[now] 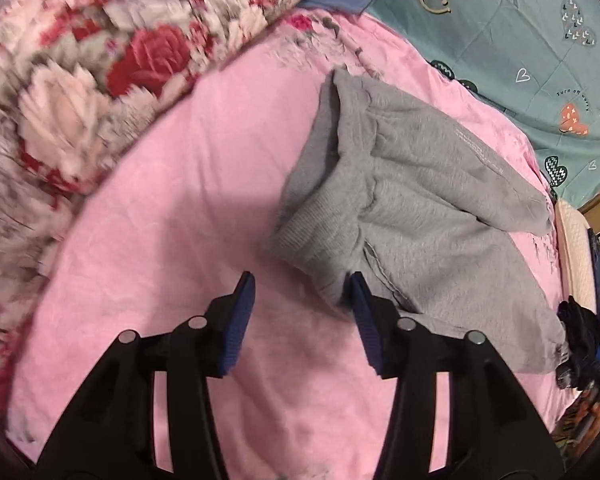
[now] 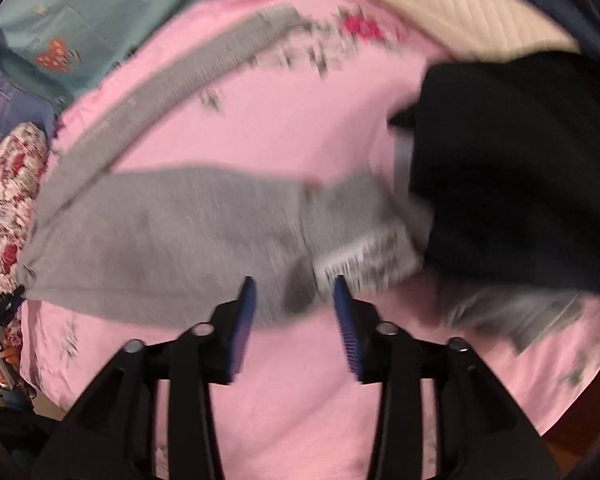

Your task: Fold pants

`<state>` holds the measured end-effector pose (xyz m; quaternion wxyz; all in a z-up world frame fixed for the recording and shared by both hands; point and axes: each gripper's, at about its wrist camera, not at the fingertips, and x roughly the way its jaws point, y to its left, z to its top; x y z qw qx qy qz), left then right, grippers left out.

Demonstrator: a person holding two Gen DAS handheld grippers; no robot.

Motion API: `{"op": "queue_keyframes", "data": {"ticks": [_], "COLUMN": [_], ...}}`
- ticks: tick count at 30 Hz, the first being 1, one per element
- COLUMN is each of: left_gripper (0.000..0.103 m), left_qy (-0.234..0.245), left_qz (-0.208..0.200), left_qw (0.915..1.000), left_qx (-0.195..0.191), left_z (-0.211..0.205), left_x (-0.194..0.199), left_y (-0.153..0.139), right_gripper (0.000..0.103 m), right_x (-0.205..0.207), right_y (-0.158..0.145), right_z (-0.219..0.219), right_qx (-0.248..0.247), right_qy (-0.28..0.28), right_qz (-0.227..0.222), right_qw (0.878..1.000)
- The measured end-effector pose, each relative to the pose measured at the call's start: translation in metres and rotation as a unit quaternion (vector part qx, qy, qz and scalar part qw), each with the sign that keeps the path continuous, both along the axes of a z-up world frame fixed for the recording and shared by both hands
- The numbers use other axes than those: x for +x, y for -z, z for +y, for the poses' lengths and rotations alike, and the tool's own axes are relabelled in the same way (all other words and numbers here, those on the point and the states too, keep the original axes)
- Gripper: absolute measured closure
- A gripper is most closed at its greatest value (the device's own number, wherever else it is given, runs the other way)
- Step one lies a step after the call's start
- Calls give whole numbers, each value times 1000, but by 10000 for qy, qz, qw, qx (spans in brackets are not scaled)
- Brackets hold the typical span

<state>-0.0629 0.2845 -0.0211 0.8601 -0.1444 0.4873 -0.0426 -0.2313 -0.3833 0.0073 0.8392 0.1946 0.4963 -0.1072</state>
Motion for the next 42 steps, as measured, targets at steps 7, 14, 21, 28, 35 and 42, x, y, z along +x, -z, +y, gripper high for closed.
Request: {"op": "queue_keyframes", "data": {"ticks": [7, 14, 21, 28, 35, 42], "left_gripper": [36, 25, 25, 25, 25, 23], "left_qy": [-258, -273, -202, -260, -215, 73], "left_qz": [-559, -437, -206, -2, 229, 487], "left_qw": [9949, 9907, 9907, 9932, 9968, 9967], "left_qx": [799, 1255, 1327, 1134, 737, -642], "left_z": [5, -23, -50, -55, -43, -19], "left_x": [30, 106, 163, 206, 231, 239], "left_y": [-72, -86, -54, -32, -8, 25], "right_gripper": [49, 49, 49, 94, 82, 57], "right_x": [106, 231, 302, 322, 304, 282], "right_y": [-50, -14, 45, 30, -3, -26], "right_z": [-26, -81, -107, -94, -84, -66], "right_qx": [98, 525, 1328, 1167, 267, -89], "right_qy": [-221, 514, 897, 491, 59, 92], "right_qz": [-734, -774, -810, -980, -692, -941], "right_qw": [9970, 9943, 9837, 9871, 9972, 9955]}}
